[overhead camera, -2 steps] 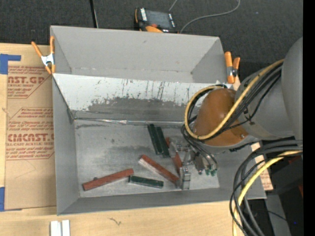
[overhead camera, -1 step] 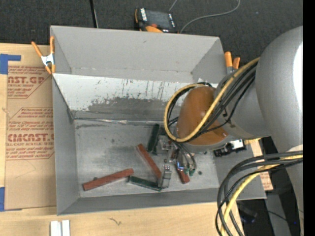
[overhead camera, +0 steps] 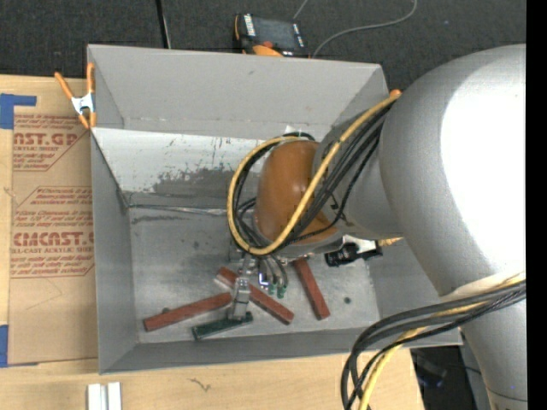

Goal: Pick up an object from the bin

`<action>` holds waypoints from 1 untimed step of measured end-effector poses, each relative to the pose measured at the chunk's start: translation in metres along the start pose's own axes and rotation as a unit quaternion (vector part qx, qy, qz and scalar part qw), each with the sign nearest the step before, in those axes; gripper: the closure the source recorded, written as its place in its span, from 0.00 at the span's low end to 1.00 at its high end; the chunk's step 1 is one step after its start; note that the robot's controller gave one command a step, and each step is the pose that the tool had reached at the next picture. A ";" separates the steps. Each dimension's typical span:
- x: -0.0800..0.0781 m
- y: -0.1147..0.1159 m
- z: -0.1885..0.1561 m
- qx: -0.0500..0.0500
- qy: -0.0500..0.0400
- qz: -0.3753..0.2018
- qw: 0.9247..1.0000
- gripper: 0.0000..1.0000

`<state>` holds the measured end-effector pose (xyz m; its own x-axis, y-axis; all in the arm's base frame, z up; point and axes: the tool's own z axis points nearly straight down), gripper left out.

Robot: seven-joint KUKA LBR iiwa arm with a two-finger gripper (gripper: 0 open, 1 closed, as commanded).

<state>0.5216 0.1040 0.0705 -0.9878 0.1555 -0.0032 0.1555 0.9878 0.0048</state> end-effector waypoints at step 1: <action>-0.003 -0.004 -0.002 0.000 -0.003 0.003 1.000 1.00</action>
Offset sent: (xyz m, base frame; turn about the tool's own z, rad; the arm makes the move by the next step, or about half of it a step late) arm 0.0000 0.0000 0.0000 0.0000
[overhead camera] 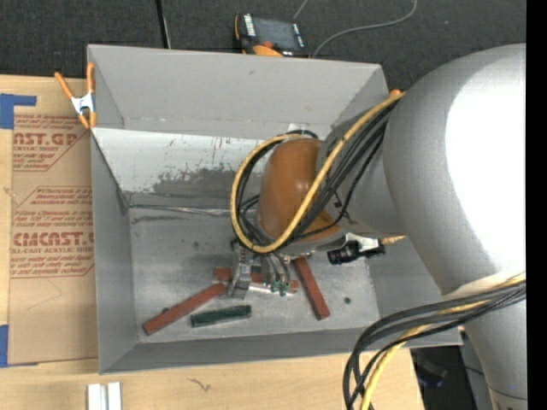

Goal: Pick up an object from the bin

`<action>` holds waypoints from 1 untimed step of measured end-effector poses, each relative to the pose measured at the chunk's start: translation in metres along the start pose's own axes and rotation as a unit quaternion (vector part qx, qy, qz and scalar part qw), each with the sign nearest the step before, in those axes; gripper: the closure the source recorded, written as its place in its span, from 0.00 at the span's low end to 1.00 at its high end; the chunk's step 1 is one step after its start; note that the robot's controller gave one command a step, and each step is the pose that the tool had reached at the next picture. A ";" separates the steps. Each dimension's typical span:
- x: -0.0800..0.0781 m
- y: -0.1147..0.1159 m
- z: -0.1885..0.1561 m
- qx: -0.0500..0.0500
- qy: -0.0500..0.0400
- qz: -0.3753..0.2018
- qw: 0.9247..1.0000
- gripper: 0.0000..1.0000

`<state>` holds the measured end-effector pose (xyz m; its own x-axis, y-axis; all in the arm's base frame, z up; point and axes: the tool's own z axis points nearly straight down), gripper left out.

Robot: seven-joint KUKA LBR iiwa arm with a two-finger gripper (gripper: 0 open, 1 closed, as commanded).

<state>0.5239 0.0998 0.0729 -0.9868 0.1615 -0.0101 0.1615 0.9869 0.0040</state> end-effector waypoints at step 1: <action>0.003 -0.001 0.003 0.002 0.004 0.000 1.000 0.00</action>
Offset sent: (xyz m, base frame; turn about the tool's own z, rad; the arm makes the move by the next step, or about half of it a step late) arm 0.0000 0.0000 0.0000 0.0000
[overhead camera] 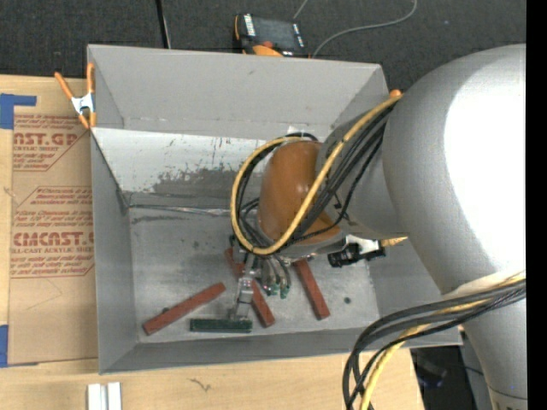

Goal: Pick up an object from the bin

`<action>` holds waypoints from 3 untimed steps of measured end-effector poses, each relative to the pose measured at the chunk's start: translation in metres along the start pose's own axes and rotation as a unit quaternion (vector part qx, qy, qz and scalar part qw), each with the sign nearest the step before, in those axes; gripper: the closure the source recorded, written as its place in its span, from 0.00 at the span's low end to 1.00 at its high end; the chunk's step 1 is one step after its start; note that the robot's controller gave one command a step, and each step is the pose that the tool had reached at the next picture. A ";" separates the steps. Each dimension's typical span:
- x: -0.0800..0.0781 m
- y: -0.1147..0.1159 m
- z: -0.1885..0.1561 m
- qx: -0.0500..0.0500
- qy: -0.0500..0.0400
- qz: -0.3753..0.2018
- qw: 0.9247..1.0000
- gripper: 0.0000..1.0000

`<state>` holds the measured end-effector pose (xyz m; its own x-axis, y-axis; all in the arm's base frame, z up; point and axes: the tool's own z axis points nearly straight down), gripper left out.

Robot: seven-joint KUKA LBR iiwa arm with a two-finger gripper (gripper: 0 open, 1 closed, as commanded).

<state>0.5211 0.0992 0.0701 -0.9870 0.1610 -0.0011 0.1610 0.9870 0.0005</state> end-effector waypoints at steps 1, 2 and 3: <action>0.012 0.058 0.000 -0.001 -0.001 -0.064 0.998 0.00; 0.011 0.056 -0.001 0.000 -0.001 -0.062 0.998 1.00; 0.040 0.015 -0.058 0.000 0.000 -0.124 0.992 1.00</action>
Offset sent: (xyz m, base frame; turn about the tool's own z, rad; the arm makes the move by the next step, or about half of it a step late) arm -0.0027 0.0562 -0.0001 -0.1233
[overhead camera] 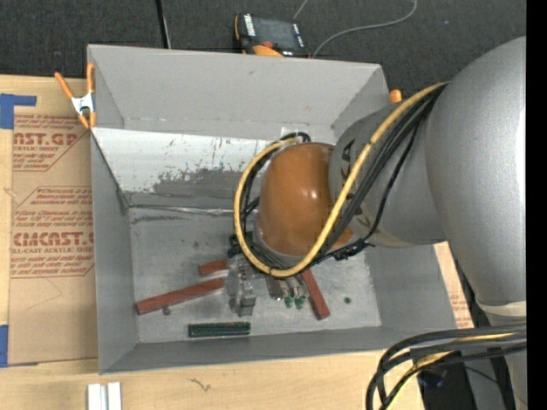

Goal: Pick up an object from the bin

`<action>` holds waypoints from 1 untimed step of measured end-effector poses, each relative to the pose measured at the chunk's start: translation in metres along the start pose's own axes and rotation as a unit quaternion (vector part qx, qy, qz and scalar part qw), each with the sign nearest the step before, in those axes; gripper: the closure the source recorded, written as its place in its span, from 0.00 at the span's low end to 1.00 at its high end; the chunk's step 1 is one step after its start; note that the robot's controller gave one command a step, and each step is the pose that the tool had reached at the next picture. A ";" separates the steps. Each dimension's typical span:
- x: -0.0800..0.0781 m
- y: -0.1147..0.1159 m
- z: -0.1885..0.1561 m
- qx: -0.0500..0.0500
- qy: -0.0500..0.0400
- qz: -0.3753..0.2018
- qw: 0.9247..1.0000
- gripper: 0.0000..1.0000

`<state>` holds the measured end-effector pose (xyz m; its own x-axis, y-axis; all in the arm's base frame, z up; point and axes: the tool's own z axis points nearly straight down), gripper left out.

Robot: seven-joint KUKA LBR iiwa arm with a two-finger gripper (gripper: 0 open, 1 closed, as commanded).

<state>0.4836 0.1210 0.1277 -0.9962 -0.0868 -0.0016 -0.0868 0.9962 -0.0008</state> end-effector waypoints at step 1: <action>0.000 0.001 0.002 0.000 0.001 -0.001 1.000 0.00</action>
Offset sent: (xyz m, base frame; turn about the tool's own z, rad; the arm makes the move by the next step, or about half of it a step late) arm 0.0000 0.0000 0.0000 0.0000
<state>0.4835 0.1223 0.1255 -0.9961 -0.0878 0.0004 -0.0878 0.9961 -0.0002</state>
